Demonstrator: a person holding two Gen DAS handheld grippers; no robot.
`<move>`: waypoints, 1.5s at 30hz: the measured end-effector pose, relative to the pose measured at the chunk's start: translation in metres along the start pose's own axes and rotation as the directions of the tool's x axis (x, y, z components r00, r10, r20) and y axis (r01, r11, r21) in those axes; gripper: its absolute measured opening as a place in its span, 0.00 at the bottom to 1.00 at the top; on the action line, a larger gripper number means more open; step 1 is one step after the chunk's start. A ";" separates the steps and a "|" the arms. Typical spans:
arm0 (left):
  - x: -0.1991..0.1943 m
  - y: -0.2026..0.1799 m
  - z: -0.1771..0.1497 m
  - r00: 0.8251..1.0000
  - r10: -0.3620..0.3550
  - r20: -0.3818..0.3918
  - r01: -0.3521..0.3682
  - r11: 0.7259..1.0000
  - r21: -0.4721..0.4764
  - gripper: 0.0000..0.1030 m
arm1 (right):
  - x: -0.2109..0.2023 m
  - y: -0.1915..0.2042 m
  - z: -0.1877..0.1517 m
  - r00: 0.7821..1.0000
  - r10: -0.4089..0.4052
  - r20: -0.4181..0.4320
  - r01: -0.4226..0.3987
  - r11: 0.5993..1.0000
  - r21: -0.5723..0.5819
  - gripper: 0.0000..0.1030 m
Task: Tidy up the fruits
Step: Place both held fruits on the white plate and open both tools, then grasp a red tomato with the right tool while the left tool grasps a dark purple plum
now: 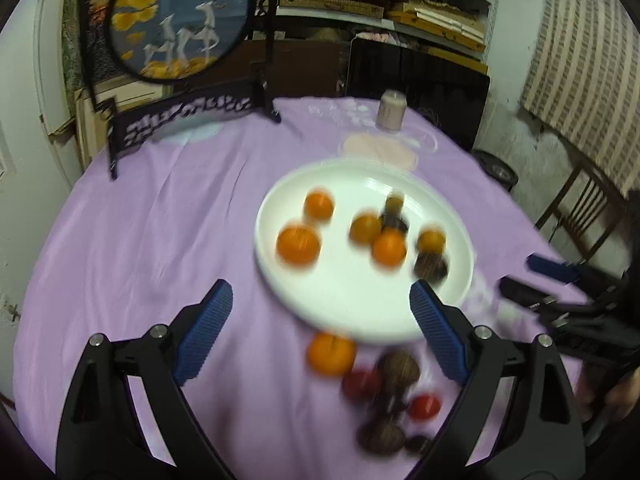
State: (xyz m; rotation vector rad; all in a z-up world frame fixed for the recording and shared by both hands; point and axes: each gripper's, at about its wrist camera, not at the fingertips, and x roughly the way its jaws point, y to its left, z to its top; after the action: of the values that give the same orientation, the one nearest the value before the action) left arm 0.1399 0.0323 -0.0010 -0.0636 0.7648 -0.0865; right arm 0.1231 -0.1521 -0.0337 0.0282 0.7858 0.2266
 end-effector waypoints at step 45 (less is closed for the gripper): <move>0.021 -0.079 -0.113 0.967 -0.053 -0.249 0.080 0.992 0.101 0.53 | -0.016 -0.006 -0.095 0.995 0.061 -0.084 -0.058 0.998 0.037 0.29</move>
State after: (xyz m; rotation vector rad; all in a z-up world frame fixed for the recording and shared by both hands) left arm 0.0729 -0.0511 -0.0899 0.0278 1.0047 -0.2033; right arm 0.0462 -0.1675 -0.0901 0.0754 0.8750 0.2721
